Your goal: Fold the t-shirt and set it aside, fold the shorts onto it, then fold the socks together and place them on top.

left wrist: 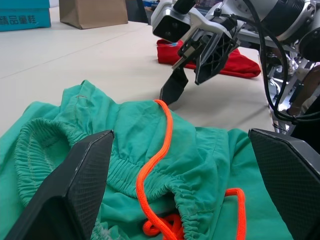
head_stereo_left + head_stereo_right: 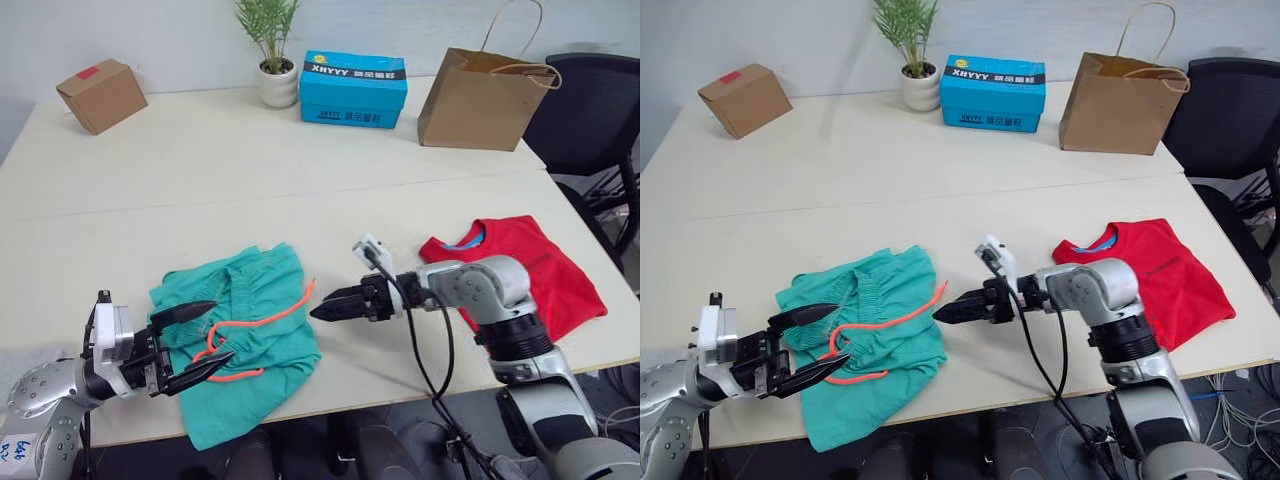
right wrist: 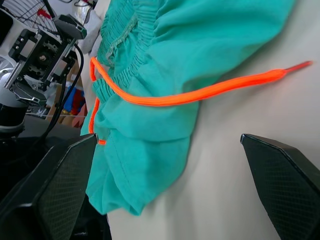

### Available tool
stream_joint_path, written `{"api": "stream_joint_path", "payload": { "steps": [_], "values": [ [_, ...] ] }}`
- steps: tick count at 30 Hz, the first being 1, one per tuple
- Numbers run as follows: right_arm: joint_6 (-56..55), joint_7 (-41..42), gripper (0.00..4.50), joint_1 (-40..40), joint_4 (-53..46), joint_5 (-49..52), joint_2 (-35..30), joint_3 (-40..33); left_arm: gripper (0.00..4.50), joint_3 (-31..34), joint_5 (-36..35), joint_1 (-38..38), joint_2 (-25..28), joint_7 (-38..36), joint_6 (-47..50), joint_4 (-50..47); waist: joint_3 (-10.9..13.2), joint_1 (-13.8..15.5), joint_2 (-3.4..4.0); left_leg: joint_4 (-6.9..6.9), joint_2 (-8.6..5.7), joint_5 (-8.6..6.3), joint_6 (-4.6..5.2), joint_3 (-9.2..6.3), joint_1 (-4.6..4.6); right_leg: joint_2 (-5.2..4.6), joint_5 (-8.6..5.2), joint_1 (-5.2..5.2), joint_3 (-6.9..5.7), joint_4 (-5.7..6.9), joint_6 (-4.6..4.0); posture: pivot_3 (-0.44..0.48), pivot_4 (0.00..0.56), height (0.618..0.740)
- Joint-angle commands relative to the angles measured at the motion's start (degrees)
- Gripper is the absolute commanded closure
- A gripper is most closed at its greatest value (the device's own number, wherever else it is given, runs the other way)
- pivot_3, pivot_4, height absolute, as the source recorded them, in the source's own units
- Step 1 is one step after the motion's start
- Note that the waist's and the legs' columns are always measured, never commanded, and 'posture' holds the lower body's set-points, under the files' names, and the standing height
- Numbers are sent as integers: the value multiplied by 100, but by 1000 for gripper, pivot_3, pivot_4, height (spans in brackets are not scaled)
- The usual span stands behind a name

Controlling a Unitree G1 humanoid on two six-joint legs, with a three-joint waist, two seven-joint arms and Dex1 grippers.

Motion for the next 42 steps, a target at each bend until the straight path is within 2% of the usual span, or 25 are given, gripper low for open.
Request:
{"api": "stream_joint_path", "payload": {
  "steps": [1, 4, 10, 17, 20, 22, 23, 26, 29, 32, 34, 38, 42],
  "values": [
    [179, -441, 29, -279, 520, -131, 525, -88, 0, 93, 6, 24, -8, 23, -129, -12, -2, -21, -3, 3, 0, 0, 1, 2, -2, -1, 2, -1, 0, 1, -1, 0, 150, 740],
    [388, -440, 29, -499, 856, -16, 984, -147, 0, 100, 14, 35, -5, 41, -150, -4, -3, -44, -5, 3, 4, 3, 0, 8, 5, 1, 8, -1, 1, 5, -9, 0, 150, 740],
    [34, -538, 29, -670, 1247, -402, 1563, 293, 0, 153, 24, 92, 29, 45, -174, 28, -4, -48, -5, 0, 5, 5, -1, 6, 4, 1, 8, -2, -1, 5, -11, 0, 150, 740],
    [-1349, -1012, 2382, -619, 1858, -1345, 2076, 544, 0, 213, 11, 75, 98, 50, -169, 76, -8, -154, -7, -2, 6, 7, -6, 6, 10, 2, 8, -2, -1, 15, -11, 0, 150, 740],
    [-1725, -872, 3528, -479, 1645, -1494, 2047, 690, 0, 228, -34, 156, 88, 76, -130, -10, -26, -168, -13, -2, 6, 10, -9, 6, 15, 1, 8, -1, 0, 21, -11, 0, 150, 740],
    [-1508, -744, 4207, -389, 1361, -1315, 1951, 569, 0, 213, -160, 238, 100, 84, 18, -146, -35, -154, -25, -3, 6, 11, -11, 5, 20, -1, 8, 2, 0, 24, -12, 0, 150, 740],
    [-1263, -660, 4481, -333, 1127, -1149, 1823, 461, 0, 206, -240, 273, 104, 92, 95, -237, -37, -146, -30, -3, 5, 11, -10, 5, 19, -3, 9, 3, 0, 25, -14, 0, 150, 740],
    [-634, -372, 4481, -190, 383, -683, 1350, 185, 0, 218, -503, 194, 40, 275, 292, -513, -36, -16, -28, -1, -2, 8, -2, -7, 9, -13, 9, 3, -7, 18, -14, 0, 150, 740],
    [36, -52, 4481, -131, -414, -69, 690, -236, 0, 113, -848, -195, -69, 708, 563, -863, -33, 99, -24, 3, -8, 4, 8, -18, -10, -19, 11, 2, -14, 0, -10, 0, 150, 740],
    [378, 589, 4481, -194, -1269, 483, -407, -475, 0, -148, -958, -643, -47, 844, 778, -1030, -23, 156, -8, 5, -11, 0, 17, -16, -17, -19, 18, 2, -15, -14, 2, 0, 150, 740],
    [632, 723, 4481, -263, -1449, 767, -953, -824, 0, -294, -981, -901, -66, 864, 834, -1022, -22, 152, -5, 3, -11, -2, 22, -13, -16, -18, 19, 3, -15, -17, 4, 0, 150, 740],
    [634, 1501, 4481, -293, -1662, 1118, -2410, -1208, 0, -577, -923, -1370, -150, 771, 857, -738, -15, 152, 6, -2, -8, 1, 15, -11, -12, -6, 19, 3, -13, -22, 4, 0, 150, 740],
    [112, 2368, 4481, -558, -1084, 804, -3974, -1177, 0, -785, -959, -1817, -316, 785, 919, -506, -2, 171, 24, 2, -9, 2, 15, -11, -13, 1, 19, 2, -9, -26, 4, 0, 150, 740]
  ]
}}
